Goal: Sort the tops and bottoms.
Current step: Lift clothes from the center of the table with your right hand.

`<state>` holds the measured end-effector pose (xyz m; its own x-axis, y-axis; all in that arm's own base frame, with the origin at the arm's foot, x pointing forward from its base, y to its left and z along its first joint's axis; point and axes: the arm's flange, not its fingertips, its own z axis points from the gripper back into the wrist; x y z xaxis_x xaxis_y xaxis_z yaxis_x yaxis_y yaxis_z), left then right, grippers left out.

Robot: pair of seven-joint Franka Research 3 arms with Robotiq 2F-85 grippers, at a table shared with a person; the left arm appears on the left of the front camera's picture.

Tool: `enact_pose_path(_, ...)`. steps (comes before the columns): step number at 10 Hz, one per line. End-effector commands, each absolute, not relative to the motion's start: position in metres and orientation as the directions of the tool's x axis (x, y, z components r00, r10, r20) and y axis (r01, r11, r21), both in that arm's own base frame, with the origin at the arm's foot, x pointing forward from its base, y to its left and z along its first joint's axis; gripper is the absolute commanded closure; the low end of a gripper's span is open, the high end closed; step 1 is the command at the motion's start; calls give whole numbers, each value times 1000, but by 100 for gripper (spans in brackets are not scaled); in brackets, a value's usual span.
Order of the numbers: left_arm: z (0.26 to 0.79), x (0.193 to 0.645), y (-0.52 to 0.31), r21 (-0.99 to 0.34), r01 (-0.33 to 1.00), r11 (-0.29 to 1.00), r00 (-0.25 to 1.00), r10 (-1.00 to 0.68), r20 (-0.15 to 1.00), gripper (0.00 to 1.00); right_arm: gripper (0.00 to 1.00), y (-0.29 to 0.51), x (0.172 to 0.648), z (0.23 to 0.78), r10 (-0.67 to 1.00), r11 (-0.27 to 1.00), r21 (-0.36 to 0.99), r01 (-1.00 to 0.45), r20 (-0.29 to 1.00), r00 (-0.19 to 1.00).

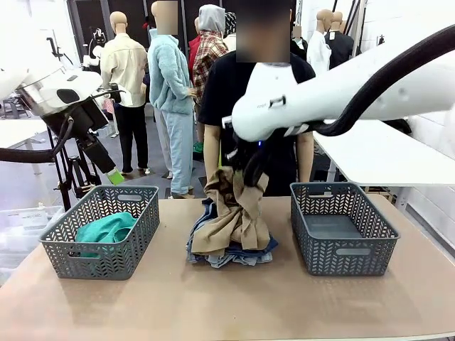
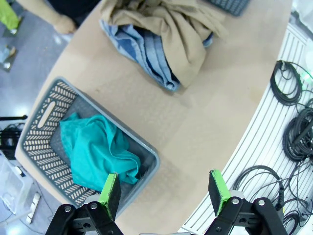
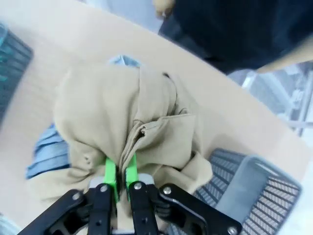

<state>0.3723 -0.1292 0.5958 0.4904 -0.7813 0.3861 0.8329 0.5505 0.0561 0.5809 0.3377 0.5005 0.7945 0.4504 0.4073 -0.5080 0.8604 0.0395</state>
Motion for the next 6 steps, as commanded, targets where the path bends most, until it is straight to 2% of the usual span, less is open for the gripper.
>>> enact_pose_path(1, 597, 372, -130, 55, 833, 551, 490, -780, 389, 7, 100, 315, 548, 529, 457, 833, 35, -552, 518, 723)
enact_pose_path(3, 597, 372, -130, 55, 833, 551, 490, -780, 389, 7, 100, 306, 531, 556, 437, 815, 52, -578, 599, 671)
enact_pose_path(4, 597, 372, -130, 55, 833, 551, 490, -780, 389, 7, 100, 327, 556, 556, 446, 849, 19, -529, 512, 734)
enact_pose_path(6, 597, 372, -130, 55, 833, 551, 490, -780, 389, 7, 100, 327, 556, 556, 446, 849, 19, -529, 512, 734)
